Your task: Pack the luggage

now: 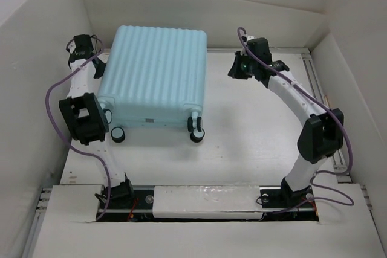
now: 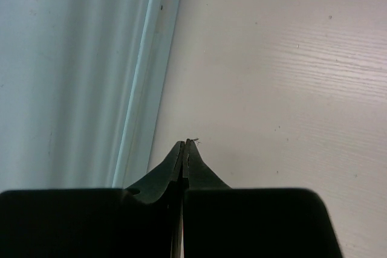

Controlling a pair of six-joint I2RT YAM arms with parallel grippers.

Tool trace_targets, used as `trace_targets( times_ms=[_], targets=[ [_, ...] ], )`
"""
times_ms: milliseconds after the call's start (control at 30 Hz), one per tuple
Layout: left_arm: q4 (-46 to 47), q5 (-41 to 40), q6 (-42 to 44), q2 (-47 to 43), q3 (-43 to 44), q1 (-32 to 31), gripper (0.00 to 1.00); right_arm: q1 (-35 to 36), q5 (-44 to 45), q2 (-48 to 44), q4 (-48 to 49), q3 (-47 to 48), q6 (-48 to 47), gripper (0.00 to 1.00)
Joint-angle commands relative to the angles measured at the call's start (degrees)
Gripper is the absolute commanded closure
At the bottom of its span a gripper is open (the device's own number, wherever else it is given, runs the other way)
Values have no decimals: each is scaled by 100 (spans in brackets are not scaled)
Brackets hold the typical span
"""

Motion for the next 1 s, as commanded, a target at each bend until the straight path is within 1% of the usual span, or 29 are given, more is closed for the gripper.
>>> trace_targets(
  times_ms=[0,33,67,133,167,233,267,300,367,400,433,467,500,533,600,633,667,700,733,767,800,833,867,967],
  targets=[
    [-121,865,279,-528,-315,-177,100,-23,16,381,229,587,82,100],
    [-67,866,366,-589,-631,-248,100,-23,17,661,229,710,82,100],
    [-66,866,428,-694,-764,-396,100,46,95,812,159,842,82,100],
    [135,1094,542,-835,-1133,-616,100,100,218,1058,45,1158,82,100],
    [136,1156,543,-984,-1509,-870,100,100,280,1216,44,1160,82,100],
    [416,1428,665,-1169,-1924,-1170,100,100,202,1313,131,1160,82,100],
    [522,1507,666,-1266,-2343,-1319,100,100,123,1401,184,1160,82,100],
    [645,1743,614,-1467,-2548,-1573,100,152,122,1402,246,1160,82,100],
    [951,1972,395,-1644,-2934,-1777,100,152,69,1481,246,1213,82,100],
    [1075,2113,332,-1801,-3311,-1969,100,152,69,1542,299,1265,82,100],
    [1129,2341,254,-1864,-3445,-2093,100,152,8,1543,299,1265,-57,100],
    [1242,2438,122,-1995,-3733,-2434,100,152,-97,1543,151,1326,-259,100],
    [1243,2544,121,-1996,-3849,-2437,100,152,-98,1490,89,1327,-261,100],
    [1243,2545,16,-2170,-3955,-2846,100,83,-11,1403,10,1327,-339,100],
    [1497,2545,-203,-2417,-4297,-3375,100,-154,113,1210,9,1091,-418,100],
    [1577,2615,-491,-2601,-4638,-3899,100,-260,-26,1070,114,1020,-419,100],
    [1647,2667,-668,-2690,-4807,-4148,100,-487,-175,1068,115,1019,-471,100],
    [1917,2668,-862,-2769,-4991,-4412,100,-585,-577,1068,167,1089,-472,100],
    [2059,2720,-1055,-2848,-5315,-4658,100,-647,-799,1329,2,1255,-533,100],
    [2174,2721,-1431,-2962,-5449,-5104,100,-647,-1027,1541,-200,1492,-647,100],
    [2340,2721,-1583,-2963,-5546,-5309,100,-700,-1212,1778,-463,1790,-726,100],
    [2342,2721,-1689,-3050,-5616,-5494,100,-613,-1431,2006,-726,2402,-823,100],
    [2342,2660,-1768,-3147,-5617,-5791,100,-534,-1434,2417,-1138,2686,-911,100],
    [2062,2441,-1944,-3367,-5670,-6119,100,-86,-1723,2859,-1256,3338,-973,100]
  ],
)
